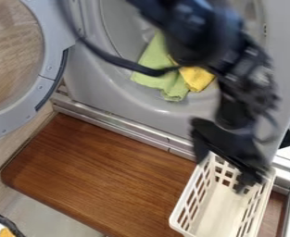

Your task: Moved the basket to the left side of the table

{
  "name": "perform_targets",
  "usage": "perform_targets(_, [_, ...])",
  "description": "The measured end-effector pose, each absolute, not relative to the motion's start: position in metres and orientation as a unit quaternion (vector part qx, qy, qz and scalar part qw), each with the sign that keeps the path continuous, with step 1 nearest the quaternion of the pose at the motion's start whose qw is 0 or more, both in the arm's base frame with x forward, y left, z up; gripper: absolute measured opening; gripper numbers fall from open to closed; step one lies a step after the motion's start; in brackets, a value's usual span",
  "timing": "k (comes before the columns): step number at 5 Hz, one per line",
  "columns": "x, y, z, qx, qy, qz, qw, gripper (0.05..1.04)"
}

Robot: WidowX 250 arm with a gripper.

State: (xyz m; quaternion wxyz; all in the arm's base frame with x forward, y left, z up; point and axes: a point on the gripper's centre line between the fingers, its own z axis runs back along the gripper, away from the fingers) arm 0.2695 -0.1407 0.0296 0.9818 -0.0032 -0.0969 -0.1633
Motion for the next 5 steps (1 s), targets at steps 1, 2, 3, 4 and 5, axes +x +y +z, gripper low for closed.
perform_targets(1, [0.272,-0.188,0.012,0.007,-0.077,-0.189,0.979,1.001])
perform_targets(2, [0.270,-0.200,-0.007,0.018,-0.052,-0.179,0.982,1.001])
perform_targets(3, [0.264,-0.202,-0.027,0.013,-0.030,-0.174,0.984,1.001])
perform_targets(4, [0.264,-0.203,-0.033,0.011,-0.015,-0.169,0.985,0.945])
perform_targets(5, [0.263,-0.199,-0.041,0.015,0.000,-0.164,0.986,0.654])
